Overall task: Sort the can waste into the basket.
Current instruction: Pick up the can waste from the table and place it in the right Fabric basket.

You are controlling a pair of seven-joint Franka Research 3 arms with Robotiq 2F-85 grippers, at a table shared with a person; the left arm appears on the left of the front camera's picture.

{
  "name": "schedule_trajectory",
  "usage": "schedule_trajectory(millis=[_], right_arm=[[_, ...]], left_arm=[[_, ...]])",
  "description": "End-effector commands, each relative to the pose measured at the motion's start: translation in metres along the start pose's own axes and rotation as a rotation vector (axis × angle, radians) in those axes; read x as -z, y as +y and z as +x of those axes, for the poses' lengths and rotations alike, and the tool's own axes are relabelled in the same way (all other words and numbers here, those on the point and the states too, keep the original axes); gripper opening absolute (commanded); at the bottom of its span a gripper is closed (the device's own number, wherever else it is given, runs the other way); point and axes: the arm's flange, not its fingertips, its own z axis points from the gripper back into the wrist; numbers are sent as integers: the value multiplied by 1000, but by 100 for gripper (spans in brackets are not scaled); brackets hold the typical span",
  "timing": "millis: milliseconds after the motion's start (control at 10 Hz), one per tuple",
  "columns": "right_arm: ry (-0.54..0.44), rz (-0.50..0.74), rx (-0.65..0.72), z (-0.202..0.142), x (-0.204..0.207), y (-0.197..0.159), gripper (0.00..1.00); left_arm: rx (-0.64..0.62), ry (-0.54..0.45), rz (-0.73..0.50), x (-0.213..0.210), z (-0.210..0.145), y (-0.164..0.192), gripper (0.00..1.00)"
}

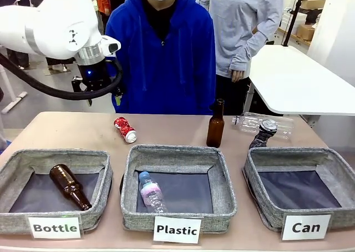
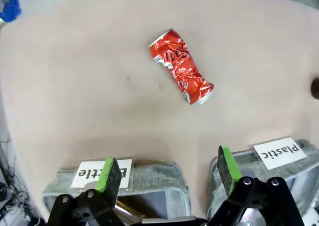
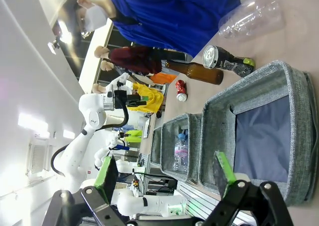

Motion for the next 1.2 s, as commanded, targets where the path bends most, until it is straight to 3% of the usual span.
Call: schedule_trajectory(millis=[0, 100, 200, 300, 400, 800, 1100], right_arm=[[-16, 21, -15, 2, 1, 2, 100], [-16, 21, -15, 2, 1, 2, 100], [-16, 21, -15, 2, 1, 2, 100], [-16, 21, -15, 2, 1, 2, 100], [-16, 21, -15, 2, 1, 2, 100], [-16, 21, -15, 2, 1, 2, 100], [-16, 21, -15, 2, 1, 2, 100]], left_arm=[[63, -75, 31, -2, -7, -3, 100], [0, 0, 0, 0, 0, 0, 100], [30, 2, -83, 9, 14, -8, 100], [-70, -88, -101, 23, 28, -20, 100], [-90, -51, -137, 35, 37, -29, 100], [-139, 58, -96, 78, 63, -41, 100], [-285, 92, -68, 96, 68, -36, 100]])
